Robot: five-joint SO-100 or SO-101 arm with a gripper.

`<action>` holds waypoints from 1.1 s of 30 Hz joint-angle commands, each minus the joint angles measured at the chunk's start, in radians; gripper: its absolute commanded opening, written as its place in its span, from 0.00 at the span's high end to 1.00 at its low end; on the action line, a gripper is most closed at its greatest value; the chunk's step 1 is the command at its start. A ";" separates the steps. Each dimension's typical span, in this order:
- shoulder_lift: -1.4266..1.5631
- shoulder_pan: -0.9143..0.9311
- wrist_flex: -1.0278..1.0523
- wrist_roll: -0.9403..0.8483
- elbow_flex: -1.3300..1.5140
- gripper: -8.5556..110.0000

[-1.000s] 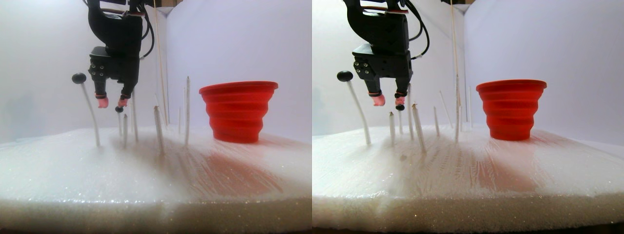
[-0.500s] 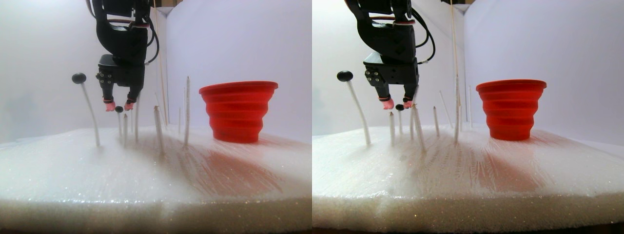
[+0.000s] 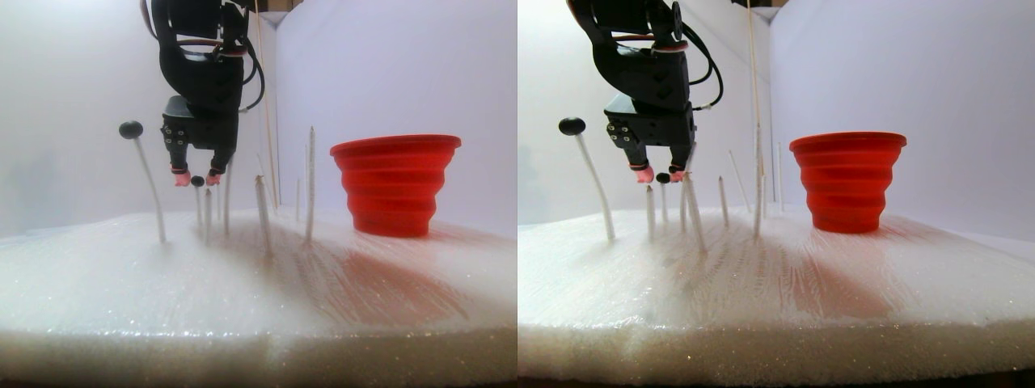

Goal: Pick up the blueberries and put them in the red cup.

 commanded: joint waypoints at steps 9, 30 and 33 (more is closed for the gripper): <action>-0.020 -0.031 -0.066 0.015 -0.114 0.77; -0.089 -0.018 -0.144 0.011 -0.153 0.78; -0.091 -0.017 -0.146 0.015 -0.158 0.78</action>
